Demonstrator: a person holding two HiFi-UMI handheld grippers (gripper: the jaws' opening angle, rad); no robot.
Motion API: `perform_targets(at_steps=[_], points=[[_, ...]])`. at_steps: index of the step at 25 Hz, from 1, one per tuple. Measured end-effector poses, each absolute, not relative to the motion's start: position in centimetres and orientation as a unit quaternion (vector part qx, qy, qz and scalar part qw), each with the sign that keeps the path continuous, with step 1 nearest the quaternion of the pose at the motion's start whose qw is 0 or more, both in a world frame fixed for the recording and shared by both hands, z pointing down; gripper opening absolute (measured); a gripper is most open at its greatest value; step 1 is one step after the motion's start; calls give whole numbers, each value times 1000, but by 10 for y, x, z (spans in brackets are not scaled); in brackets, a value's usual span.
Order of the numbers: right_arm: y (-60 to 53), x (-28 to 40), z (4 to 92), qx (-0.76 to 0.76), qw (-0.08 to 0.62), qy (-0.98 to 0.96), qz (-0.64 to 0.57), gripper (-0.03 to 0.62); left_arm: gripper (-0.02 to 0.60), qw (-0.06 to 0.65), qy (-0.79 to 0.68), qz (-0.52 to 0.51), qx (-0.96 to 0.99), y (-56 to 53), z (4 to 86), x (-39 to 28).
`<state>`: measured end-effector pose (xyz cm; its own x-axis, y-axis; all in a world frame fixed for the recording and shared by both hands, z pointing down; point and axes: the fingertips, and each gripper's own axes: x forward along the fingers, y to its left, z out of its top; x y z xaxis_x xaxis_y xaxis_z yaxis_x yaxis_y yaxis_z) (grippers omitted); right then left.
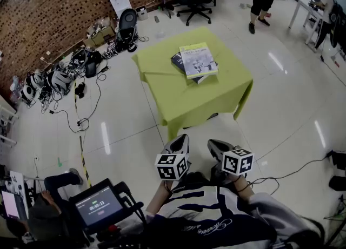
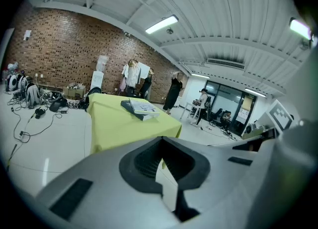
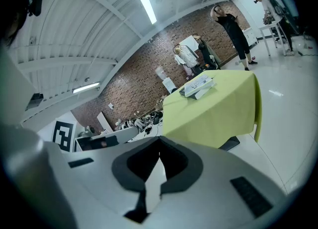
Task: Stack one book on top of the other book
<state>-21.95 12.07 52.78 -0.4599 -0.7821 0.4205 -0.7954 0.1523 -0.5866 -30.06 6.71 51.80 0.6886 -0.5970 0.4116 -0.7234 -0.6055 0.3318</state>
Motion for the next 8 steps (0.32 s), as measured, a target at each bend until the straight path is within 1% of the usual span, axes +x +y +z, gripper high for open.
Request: perform_targets(at_steps=[8], points=[[118,-219,529,519,10,-760,391,-8,3,241,-379,128,884,62,518,-306]])
